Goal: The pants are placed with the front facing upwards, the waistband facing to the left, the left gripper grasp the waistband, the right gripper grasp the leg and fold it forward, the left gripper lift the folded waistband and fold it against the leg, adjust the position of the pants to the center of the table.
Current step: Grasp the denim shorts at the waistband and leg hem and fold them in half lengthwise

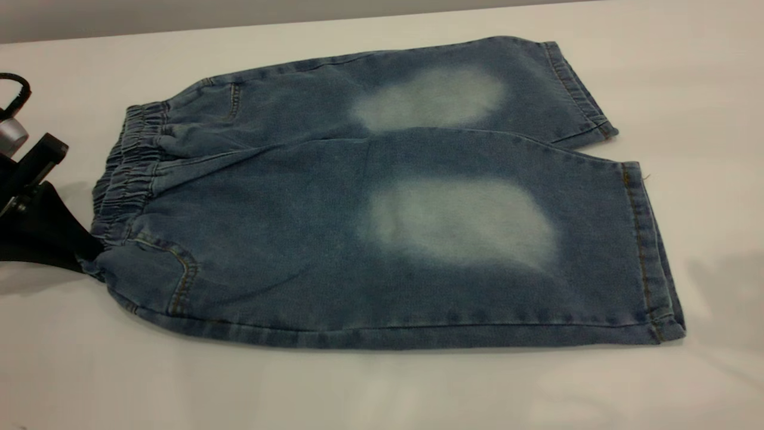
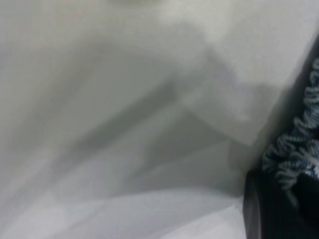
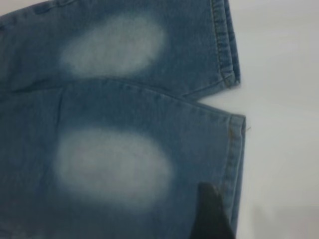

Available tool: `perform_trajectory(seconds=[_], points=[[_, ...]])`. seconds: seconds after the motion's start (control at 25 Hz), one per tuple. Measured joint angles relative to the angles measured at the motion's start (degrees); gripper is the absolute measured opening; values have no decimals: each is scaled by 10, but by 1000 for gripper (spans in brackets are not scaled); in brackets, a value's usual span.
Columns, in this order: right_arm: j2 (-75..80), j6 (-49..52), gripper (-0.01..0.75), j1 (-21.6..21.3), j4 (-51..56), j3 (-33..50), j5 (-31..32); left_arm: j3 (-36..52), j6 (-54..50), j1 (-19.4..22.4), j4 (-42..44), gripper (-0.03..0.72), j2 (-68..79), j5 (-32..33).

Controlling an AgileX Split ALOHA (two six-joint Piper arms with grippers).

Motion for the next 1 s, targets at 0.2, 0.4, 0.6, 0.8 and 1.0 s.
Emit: perform_trajectory(seconds=[0.2,0.4,0.6,0.8,1.0], points=[[11,0,408,0,18,0,19,0,-22,0,17,99,-34,-47],[49,-1,408,0,19,0,39,0,-24,1,5,99,-91,-31],[108,-11,408,0,48,0,55,0,-16,1,-35,99,-120,14],[194,-25,408,0,60,0,49,0,-4,1,-53,99,-121,27],[300,-94,408,0,137,-1,52,-1,5,0,-56,99,-122,38]])
